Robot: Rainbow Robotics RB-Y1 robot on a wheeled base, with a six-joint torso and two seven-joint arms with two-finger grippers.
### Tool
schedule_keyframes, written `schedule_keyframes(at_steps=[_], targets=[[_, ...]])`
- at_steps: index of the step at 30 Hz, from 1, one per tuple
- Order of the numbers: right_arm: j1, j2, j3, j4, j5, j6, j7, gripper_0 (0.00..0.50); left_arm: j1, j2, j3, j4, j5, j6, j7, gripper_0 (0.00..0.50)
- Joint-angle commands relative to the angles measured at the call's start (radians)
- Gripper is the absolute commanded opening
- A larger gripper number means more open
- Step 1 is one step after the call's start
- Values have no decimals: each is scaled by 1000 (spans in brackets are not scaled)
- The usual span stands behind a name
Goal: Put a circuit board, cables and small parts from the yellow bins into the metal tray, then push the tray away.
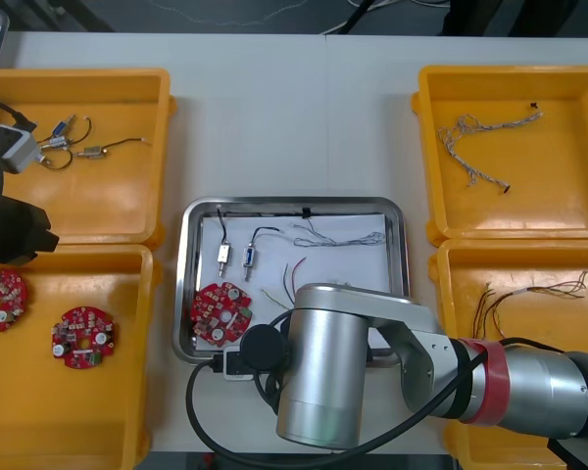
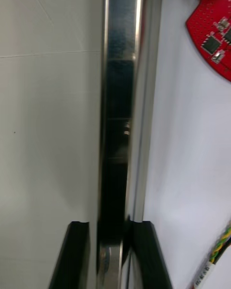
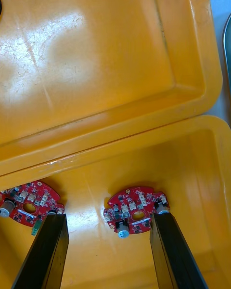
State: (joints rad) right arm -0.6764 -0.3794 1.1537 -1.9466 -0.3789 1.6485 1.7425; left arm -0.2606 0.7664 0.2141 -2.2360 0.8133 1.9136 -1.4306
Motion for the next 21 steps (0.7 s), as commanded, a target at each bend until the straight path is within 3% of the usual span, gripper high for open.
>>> schedule_keyframes(at_steps=[1, 21], targets=[[12, 37, 18, -5, 15, -9, 20, 69, 23, 39, 33, -33, 7, 6, 39, 500], [-92, -29, 15, -5, 25, -62, 14, 45, 23, 39, 33, -33, 7, 6, 39, 500]])
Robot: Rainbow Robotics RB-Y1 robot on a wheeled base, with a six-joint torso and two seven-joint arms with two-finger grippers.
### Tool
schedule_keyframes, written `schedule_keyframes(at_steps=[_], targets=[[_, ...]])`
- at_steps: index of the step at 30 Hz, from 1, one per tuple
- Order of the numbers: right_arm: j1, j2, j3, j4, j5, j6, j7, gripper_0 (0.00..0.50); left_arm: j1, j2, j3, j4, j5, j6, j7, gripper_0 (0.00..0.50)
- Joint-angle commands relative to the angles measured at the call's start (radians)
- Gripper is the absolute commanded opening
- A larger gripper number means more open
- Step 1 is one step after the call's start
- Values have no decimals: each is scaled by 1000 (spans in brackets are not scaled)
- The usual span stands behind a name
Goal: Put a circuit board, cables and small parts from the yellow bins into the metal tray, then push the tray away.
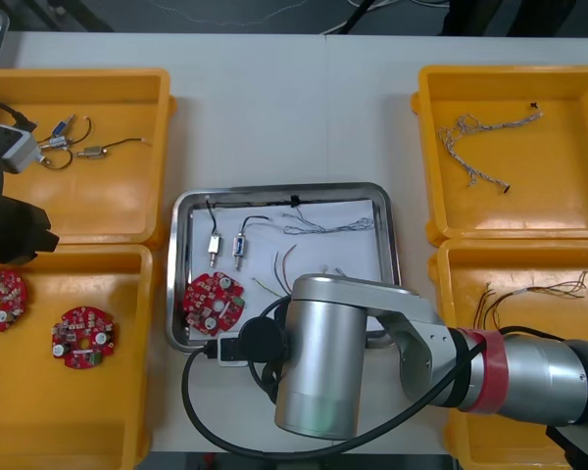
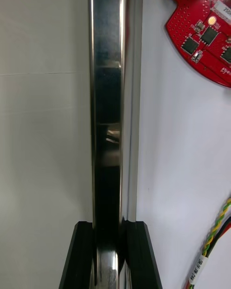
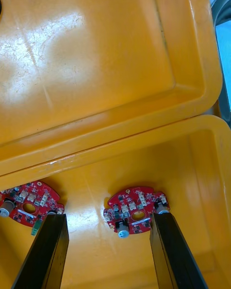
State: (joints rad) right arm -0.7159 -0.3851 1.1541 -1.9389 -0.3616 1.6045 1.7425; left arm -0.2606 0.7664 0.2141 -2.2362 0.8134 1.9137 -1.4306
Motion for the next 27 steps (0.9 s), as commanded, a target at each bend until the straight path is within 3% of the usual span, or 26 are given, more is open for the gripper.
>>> schedule_keyframes(at_steps=[1, 15, 27], targets=[[-62, -29, 15, -12, 7, -21, 12, 45, 23, 39, 33, -33, 7, 6, 39, 500], [-119, -90, -8, -12, 4, -75, -11, 39, 23, 39, 33, -33, 7, 6, 39, 500], [-211, -89, -30, 54, -53, -80, -17, 27, 23, 39, 33, -33, 7, 6, 39, 500]])
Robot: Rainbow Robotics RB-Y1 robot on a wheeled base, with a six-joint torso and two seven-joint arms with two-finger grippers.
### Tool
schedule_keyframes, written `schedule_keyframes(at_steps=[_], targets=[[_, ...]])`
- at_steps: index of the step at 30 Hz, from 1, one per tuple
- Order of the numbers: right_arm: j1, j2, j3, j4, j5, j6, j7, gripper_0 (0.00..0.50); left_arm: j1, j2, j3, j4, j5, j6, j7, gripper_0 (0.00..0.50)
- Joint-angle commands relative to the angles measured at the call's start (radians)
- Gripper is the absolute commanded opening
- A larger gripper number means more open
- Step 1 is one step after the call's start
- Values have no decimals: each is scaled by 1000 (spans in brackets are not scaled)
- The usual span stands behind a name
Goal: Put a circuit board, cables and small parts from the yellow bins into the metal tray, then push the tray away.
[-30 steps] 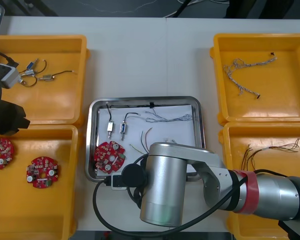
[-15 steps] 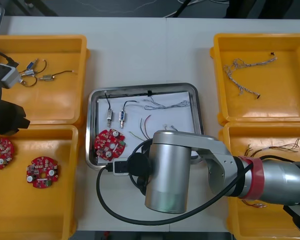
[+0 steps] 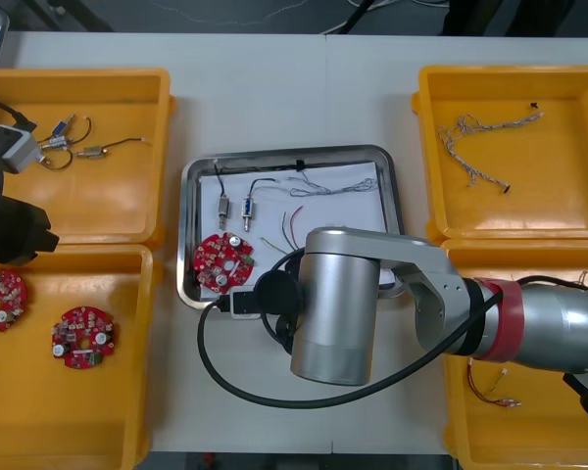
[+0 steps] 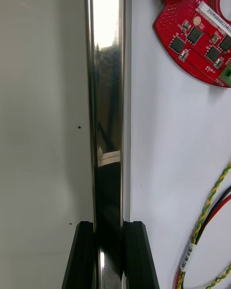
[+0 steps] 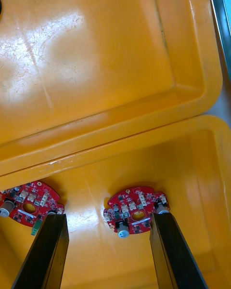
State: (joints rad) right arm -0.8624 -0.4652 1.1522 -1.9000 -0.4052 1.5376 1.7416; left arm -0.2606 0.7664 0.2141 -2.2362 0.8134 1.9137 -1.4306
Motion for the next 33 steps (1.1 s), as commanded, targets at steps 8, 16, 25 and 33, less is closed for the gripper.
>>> schedule_keyframes(at_steps=[8, 16, 25, 33], targets=[[-118, -7, -32, 91, -9, -74, -13, 17, 23, 39, 33, -33, 7, 6, 39, 500], [-164, -7, -37, 151, -14, -100, -16, 9, 23, 39, 33, -33, 7, 6, 39, 500], [-233, 0, -39, 234, -57, -152, -4, 0, 23, 39, 33, -33, 7, 6, 39, 500], [-277, 14, -39, 295, -58, -192, 10, 0, 23, 39, 33, -33, 7, 6, 39, 500]])
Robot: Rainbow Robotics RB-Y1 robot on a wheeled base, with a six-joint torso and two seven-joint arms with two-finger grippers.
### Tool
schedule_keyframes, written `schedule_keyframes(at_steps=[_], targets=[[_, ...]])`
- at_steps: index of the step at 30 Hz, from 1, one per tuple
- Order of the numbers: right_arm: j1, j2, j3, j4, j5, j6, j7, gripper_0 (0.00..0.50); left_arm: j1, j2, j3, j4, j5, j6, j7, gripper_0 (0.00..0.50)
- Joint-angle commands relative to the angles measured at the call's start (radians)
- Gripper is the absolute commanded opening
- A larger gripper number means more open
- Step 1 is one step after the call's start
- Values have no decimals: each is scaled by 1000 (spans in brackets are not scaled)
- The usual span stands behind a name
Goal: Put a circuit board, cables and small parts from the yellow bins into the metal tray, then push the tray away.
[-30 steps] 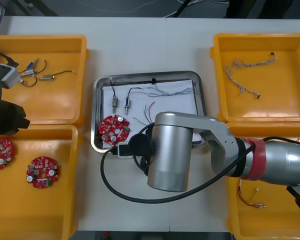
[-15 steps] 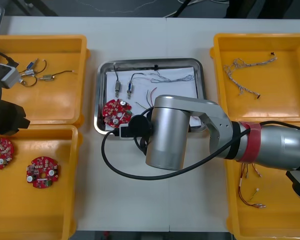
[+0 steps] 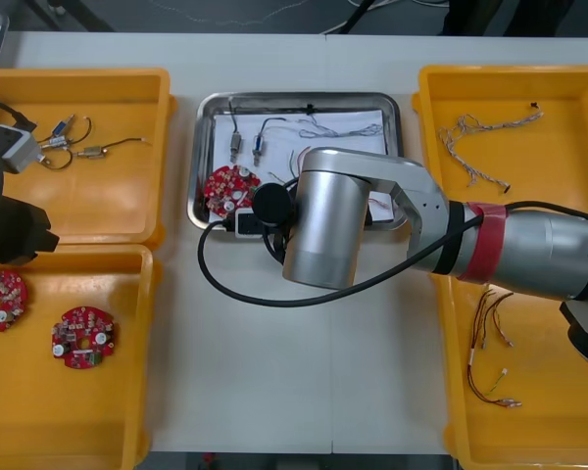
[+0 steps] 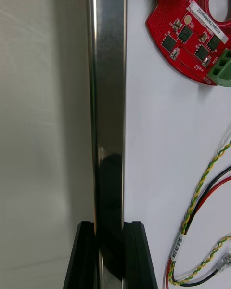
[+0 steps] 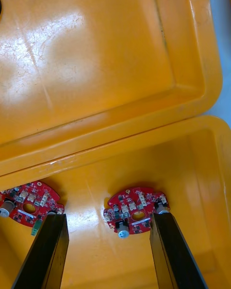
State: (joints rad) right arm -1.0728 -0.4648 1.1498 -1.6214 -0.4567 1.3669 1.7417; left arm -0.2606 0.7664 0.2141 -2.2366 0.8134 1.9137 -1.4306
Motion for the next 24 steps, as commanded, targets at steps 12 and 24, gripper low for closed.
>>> schedule_keyframes(at_steps=[12, 24], targets=[[-122, 18, -36, 104, -34, -106, 55, 0, 23, 39, 33, -32, 7, 6, 39, 500], [-159, 21, -36, 189, -36, -196, 108, 0, 23, 39, 33, -32, 7, 6, 39, 500]])
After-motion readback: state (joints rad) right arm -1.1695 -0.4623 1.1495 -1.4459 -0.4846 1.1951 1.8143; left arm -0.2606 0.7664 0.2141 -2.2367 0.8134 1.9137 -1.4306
